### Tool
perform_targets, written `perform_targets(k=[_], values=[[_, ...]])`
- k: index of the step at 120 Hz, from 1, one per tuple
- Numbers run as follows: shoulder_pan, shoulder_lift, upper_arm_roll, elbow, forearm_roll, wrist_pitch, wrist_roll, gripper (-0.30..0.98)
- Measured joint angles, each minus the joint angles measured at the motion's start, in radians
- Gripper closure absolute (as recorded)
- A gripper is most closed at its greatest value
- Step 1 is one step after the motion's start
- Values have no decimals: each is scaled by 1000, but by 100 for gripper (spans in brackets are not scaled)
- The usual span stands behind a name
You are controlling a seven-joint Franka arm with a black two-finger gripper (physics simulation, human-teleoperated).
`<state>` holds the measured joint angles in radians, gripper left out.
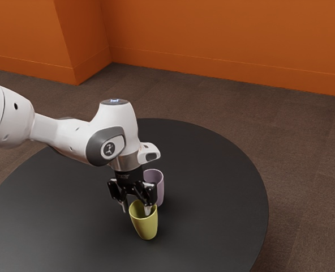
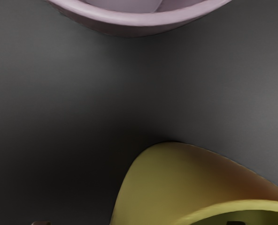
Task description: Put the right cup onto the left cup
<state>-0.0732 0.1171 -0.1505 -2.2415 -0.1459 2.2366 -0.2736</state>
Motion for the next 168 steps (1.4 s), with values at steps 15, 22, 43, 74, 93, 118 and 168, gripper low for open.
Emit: perform_targets(k=[15,22,43,74,93,118,168], values=[[0,3,0,0,0,1,-3,33],[0,3,0,1,0,2,-4,38],[0,2,3,2,2,3,-6,53],[0,2,3,2,5,3,-8,70],[0,-15,3,0,8,1,-10,75],[0,-61,0,-1,15,-10,-14,77],[-3,-87,1,116,45,-141,-24,78]])
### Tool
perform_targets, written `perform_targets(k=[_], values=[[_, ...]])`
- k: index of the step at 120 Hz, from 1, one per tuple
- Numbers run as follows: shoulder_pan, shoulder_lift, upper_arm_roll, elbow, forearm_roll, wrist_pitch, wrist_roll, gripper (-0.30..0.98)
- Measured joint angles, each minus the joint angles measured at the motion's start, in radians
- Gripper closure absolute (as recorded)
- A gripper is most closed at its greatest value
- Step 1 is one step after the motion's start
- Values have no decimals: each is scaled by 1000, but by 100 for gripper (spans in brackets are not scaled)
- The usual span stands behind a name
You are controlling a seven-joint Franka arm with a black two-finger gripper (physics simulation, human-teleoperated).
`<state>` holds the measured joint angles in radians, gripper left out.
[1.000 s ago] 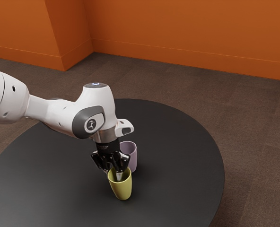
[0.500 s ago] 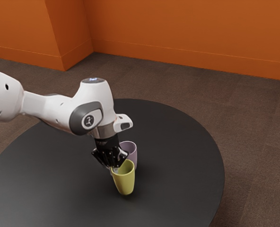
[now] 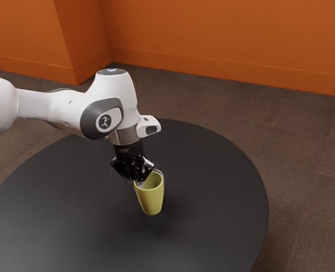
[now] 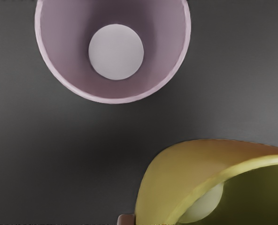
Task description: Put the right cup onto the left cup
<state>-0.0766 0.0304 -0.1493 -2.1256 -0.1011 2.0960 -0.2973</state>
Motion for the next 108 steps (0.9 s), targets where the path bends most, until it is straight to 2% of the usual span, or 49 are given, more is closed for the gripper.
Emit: perform_targets(k=[108], values=[[7,96,45,260,76,-211,4,78]])
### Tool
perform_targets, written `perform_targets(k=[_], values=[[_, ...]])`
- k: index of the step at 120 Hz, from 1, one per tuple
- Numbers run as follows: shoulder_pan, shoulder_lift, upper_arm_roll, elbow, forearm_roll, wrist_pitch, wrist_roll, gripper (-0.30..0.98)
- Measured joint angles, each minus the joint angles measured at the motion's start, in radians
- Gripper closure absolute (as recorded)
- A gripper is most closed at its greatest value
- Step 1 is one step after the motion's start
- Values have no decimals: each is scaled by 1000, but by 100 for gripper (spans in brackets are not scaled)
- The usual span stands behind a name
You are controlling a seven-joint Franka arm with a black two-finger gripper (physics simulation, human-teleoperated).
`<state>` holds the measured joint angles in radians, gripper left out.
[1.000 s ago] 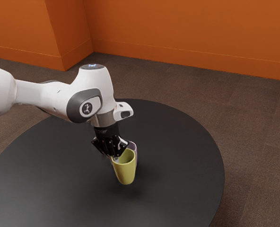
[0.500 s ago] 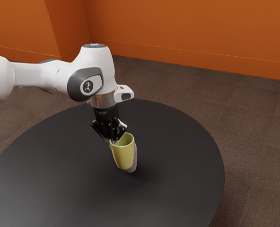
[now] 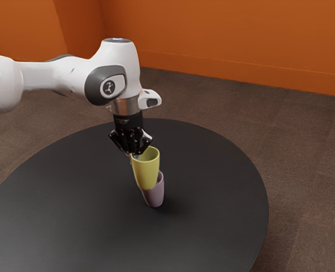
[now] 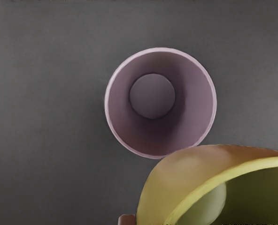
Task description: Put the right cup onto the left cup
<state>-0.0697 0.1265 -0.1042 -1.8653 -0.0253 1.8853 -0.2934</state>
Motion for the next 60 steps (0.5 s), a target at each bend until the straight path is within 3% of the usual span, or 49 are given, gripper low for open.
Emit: perform_targets(k=[60], values=[[12,103,10,135,24,-44,5,78]])
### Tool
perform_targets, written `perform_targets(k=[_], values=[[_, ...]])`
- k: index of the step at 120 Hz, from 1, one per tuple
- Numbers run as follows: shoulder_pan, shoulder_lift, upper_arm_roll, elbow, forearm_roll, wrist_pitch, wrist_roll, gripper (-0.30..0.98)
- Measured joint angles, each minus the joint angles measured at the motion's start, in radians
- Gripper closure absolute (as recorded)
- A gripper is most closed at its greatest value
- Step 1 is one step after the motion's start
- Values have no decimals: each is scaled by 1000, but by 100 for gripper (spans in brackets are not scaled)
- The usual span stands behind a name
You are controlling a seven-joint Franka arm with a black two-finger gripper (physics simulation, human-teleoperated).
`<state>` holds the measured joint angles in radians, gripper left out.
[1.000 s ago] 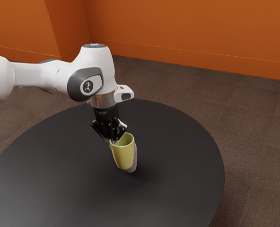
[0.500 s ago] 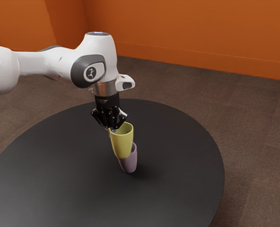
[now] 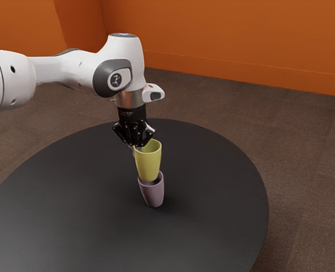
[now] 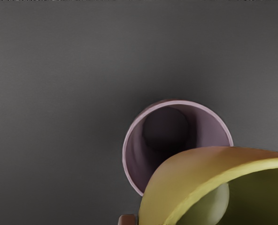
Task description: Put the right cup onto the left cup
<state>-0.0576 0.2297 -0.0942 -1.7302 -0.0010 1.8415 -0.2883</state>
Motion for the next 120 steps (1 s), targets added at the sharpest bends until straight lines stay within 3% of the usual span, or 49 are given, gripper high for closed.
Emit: perform_targets(k=[120], values=[[2,83,2,78,17,-30,5,78]])
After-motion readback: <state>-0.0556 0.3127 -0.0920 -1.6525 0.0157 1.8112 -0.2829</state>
